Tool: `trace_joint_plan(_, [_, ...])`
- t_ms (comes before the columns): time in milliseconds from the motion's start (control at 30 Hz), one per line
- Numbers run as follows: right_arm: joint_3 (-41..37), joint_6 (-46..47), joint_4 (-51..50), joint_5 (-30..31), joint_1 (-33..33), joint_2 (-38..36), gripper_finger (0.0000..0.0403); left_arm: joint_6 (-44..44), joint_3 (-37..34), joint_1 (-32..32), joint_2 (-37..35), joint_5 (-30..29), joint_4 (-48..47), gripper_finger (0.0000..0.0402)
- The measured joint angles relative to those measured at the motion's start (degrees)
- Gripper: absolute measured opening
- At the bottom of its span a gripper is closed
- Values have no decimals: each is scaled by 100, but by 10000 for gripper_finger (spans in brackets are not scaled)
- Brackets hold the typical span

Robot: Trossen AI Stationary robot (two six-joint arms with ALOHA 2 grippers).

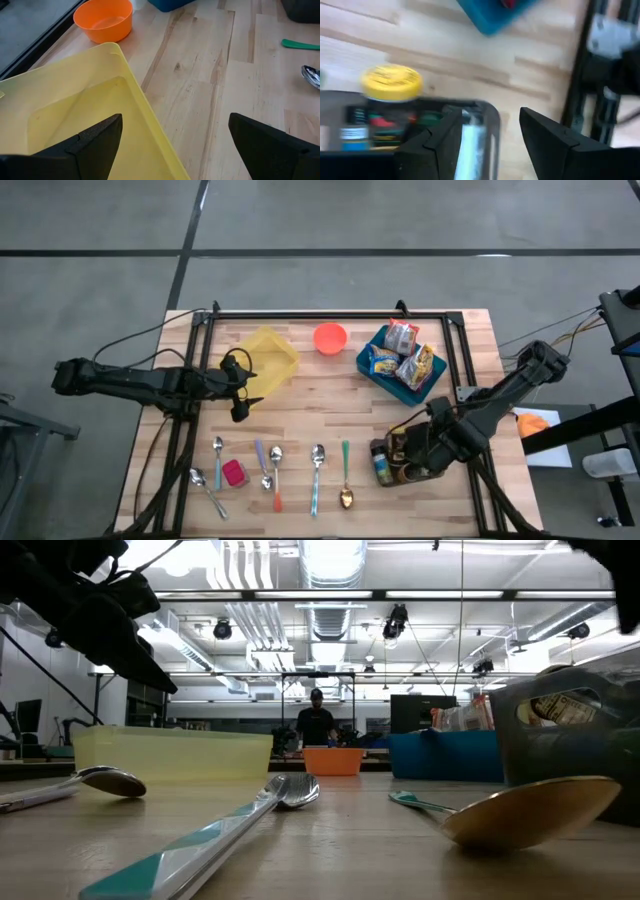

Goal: Pick & Place Food Item
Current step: Put the red seasoning can into the black bin

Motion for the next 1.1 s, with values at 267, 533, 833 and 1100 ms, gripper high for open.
trace_joint_plan(267, [556,-1229,30,2304,-7,191,197,2,0,2,0,-1,0,368])
trace_joint_plan(533, [449,-3554,1554,3555,-411,317,197,4,1,1,1,-1,-1,368])
trace_joint_plan(833, [127,-7383,4447,3054,-1580,319,196,20,0,1,1,0,-1,368])
trace_joint_plan(1100, [-489,-10005,7172,1493,-2682,335,196,20,0,0,1,-1,0,369])
